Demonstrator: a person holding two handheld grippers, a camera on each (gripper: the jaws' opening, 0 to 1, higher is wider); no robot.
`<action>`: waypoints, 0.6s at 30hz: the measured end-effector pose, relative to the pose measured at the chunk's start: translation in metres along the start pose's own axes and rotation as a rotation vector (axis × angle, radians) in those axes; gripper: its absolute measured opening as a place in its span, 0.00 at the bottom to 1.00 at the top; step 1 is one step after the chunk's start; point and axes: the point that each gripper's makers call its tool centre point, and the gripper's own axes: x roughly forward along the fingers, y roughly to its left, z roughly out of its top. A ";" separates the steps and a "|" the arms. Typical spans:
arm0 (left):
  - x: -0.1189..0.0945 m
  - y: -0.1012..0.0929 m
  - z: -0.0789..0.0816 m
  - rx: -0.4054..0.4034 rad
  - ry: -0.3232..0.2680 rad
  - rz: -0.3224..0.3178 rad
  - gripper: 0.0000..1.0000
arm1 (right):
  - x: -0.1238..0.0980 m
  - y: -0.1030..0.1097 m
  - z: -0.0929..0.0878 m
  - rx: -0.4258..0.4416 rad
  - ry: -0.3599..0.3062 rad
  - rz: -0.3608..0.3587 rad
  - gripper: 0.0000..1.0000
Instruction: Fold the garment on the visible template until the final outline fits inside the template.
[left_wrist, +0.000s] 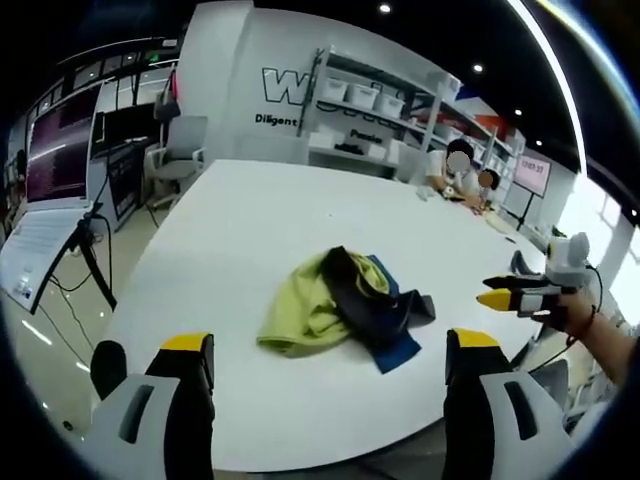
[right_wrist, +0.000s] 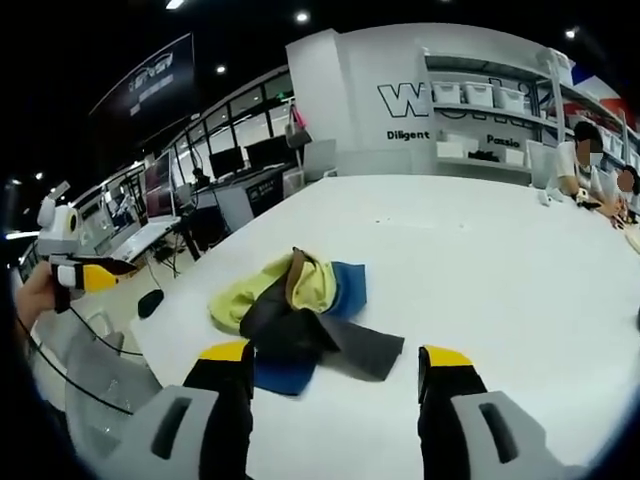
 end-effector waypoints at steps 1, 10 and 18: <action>0.000 0.000 0.000 0.000 0.000 -0.001 0.94 | 0.002 0.000 -0.001 -0.005 0.005 0.001 0.62; 0.004 0.001 0.004 0.004 -0.011 -0.004 0.93 | 0.033 0.001 -0.007 -0.048 0.038 0.020 0.51; 0.008 0.002 0.004 0.006 -0.005 -0.003 0.92 | 0.065 -0.005 -0.021 -0.112 0.093 0.025 0.35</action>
